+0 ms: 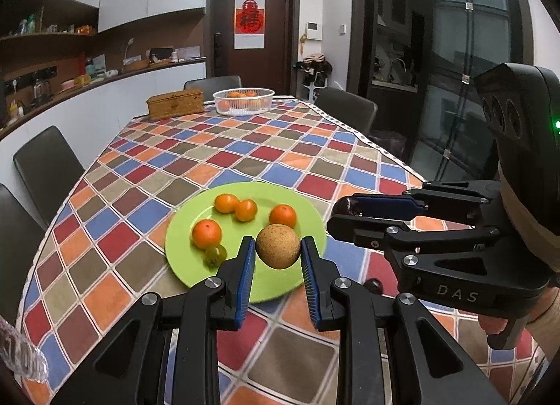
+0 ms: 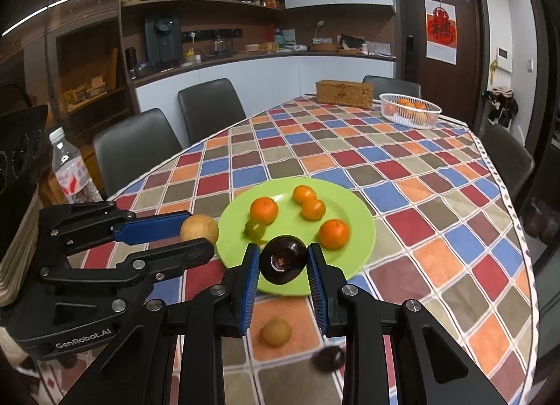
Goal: Organize fruits
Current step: 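Carry the brown fruit and plum over the plate and release both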
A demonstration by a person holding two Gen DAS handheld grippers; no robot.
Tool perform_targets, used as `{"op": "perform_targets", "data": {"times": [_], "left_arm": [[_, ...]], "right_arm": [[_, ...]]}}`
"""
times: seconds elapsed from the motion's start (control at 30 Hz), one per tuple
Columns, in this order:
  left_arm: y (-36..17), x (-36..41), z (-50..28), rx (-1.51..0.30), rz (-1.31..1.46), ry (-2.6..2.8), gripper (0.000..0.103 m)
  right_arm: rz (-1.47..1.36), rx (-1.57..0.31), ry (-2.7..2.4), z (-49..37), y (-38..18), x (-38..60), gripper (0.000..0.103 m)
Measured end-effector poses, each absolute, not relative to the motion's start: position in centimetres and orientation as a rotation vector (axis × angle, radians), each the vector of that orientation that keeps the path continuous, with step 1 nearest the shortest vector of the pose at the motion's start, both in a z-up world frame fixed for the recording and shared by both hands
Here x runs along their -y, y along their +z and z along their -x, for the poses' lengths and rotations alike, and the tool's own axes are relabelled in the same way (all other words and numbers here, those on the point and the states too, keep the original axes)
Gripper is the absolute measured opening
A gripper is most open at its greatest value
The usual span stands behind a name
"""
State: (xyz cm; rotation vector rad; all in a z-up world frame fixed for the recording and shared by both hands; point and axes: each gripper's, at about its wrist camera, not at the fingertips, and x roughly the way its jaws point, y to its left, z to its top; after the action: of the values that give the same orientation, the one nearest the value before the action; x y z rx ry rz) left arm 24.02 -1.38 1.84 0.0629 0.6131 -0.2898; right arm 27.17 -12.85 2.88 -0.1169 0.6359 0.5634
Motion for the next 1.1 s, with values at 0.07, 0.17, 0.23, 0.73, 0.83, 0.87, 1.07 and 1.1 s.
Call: {"op": "perform_targets", "data": {"times": [0.07, 0.17, 0.23, 0.73, 0.83, 0.87, 1.07, 1.1], "left_arm": [[2.0, 1.0, -25.1, -0.621, -0.055, -0.289, 0.027], [2.2, 0.5, -26.3, -0.632, -0.045, -0.29, 0.027], [2.2, 0.1, -27.3, -0.644, -0.038, -0.291, 0.027], [-1.2, -1.9, -34.6, -0.782, 0.005, -0.284, 0.027], [-1.8, -1.9, -35.4, -0.8, 0.003, -0.284, 0.027], [-2.0, -1.9, -35.7, -0.806, 0.006, -0.284, 0.027], [-2.7, -1.8, -36.7, -0.837, 0.018, -0.296, 0.027], [-2.8, -1.8, -36.7, -0.842, 0.019, -0.298, 0.027]], "right_arm": [[0.116, -0.644, 0.566, -28.1, 2.9, 12.5, 0.029], [0.113, -0.658, 0.573, -29.4, 2.9, 12.0, 0.029], [0.109, -0.667, 0.574, -30.2, 2.9, 11.7, 0.029], [0.116, -0.809, 0.55, -37.6, 0.8, 9.7, 0.029], [0.11, -0.84, 0.542, -38.7, 0.0, 9.4, 0.029], [0.107, -0.848, 0.54, -38.9, -0.3, 9.4, 0.029], [0.08, -0.887, 0.527, -40.1, -1.3, 9.2, 0.029], [0.078, -0.889, 0.523, -40.2, -1.4, 9.3, 0.029]]}}
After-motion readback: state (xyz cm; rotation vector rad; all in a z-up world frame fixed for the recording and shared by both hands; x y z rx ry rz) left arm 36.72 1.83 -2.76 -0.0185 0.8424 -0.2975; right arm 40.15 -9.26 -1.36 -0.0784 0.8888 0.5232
